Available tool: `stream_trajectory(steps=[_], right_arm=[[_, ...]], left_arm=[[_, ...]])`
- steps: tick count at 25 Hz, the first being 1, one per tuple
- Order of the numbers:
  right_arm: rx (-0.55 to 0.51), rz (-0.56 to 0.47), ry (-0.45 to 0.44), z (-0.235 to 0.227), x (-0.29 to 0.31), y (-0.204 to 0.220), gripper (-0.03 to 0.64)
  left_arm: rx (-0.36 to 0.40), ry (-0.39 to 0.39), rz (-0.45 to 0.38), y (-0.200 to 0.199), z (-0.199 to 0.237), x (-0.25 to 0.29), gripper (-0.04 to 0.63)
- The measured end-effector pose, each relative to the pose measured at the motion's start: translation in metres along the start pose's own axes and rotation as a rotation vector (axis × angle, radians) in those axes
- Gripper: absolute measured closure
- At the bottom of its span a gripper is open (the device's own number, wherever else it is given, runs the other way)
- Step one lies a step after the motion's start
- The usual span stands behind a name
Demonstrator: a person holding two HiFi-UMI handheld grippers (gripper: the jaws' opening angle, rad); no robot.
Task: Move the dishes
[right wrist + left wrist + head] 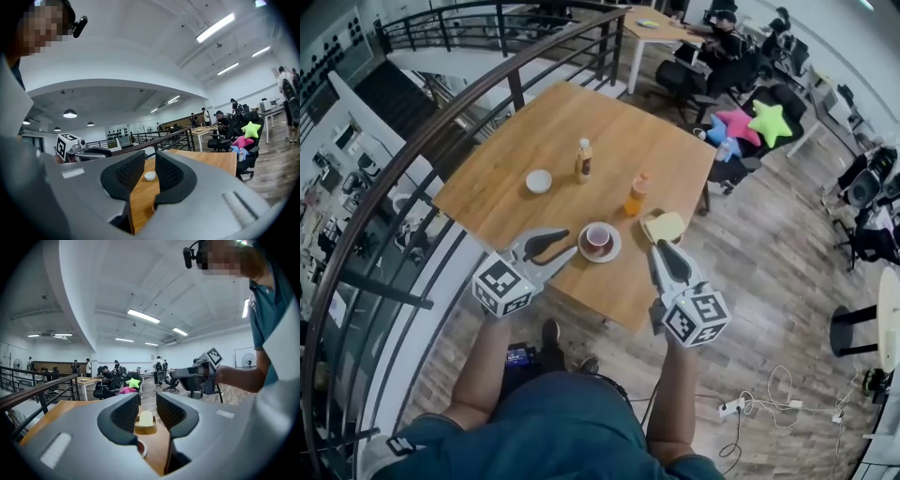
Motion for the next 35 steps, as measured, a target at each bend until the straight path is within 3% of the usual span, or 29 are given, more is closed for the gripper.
stream_trajectory(steps=[20, 35], right_arm=[[-0.009, 0.023, 0.213, -0.025, 0.073, -0.008, 0.561], [0.001, 0.054, 0.289, -0.028, 0.113, -0.001, 0.561]], left_arm=[[-0.02, 0.227, -0.048, 0.006, 0.094, 0.067, 0.477], [-0.06, 0.314, -0.042, 0.028, 0.134, 0.078, 0.477]])
Point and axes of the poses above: the fingertips, and each gripper's own axes: x forward along the fingers, z to its left, y out of its underside, the point moved 1 cm from there along -x, backward along the fingers
